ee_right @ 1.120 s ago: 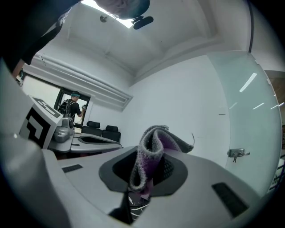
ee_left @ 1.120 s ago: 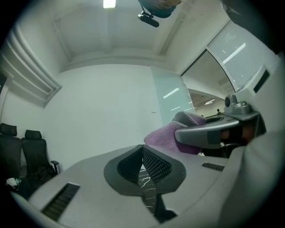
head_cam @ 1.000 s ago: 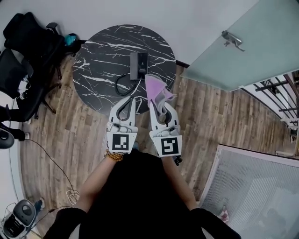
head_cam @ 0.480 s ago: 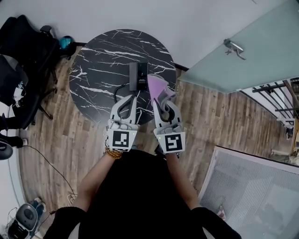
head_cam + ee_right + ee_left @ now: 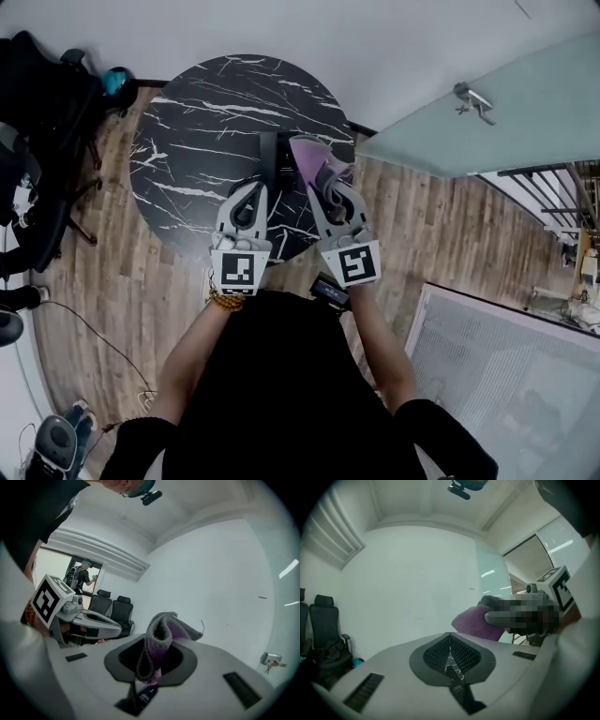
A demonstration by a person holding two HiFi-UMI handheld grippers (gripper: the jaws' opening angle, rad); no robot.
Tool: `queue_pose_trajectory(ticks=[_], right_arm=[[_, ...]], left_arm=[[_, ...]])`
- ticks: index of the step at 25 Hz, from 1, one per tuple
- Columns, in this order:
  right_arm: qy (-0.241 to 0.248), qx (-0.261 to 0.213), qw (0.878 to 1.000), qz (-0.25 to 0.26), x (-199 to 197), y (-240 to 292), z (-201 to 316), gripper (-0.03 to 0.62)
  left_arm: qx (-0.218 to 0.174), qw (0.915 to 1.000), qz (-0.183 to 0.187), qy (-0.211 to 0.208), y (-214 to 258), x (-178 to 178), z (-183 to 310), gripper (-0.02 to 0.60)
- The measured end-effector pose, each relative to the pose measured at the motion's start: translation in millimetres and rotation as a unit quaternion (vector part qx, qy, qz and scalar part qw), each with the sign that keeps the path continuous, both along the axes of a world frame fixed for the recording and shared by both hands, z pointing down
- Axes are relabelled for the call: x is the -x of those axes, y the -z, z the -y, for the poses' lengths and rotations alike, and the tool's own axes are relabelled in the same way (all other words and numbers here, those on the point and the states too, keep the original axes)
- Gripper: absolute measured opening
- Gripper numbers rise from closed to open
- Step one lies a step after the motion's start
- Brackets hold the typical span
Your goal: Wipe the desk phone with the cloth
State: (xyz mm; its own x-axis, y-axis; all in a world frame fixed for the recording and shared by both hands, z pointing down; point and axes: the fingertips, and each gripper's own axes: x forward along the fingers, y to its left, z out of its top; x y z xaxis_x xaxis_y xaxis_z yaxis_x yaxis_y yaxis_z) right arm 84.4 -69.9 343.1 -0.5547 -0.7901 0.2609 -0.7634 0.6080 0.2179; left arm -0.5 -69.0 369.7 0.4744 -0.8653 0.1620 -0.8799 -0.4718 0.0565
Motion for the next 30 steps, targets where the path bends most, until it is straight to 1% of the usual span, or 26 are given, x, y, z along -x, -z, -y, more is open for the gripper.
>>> queue_pose_trajectory(ticks=[6,9,12,14,17,21,24,30], right_arm=[[0.009,0.006,1.0,0.012,7,1,38,0.063],[0.006,0.005,1.0,0.002,4,0,53,0.064],[-0.005,-0.006,1.0,0.02,-1,4,68,0.064],[0.0,-0.014,1.0,0.022,-2,5,74,0.064],[0.02,-0.016,1.0,-0.003,-1,-6,80,0.063],[0.051,0.022,0.998,-0.015,3,-42,92,0.063],[0.073,0.017,0.997,-0.03,6,-65,102,0.063],[0.09,0.019,0.992,-0.087,2,-111,115,0.063]], left_arm=[[0.015,0.9998,-0.012,0.002,-14,19,28,0.014],[0.019,0.9997,-0.013,-0.01,-21,20,38,0.014],[0.028,0.9994,-0.011,-0.017,-31,20,48,0.014],[0.035,0.9992,-0.01,-0.02,-35,19,53,0.014],[0.026,0.9993,0.0,-0.025,-38,15,61,0.014],[0.019,0.9997,0.007,-0.012,-41,15,76,0.014],[0.022,0.9996,0.015,-0.009,-44,16,72,0.014],[0.033,0.9984,0.035,-0.028,-61,14,63,0.014]])
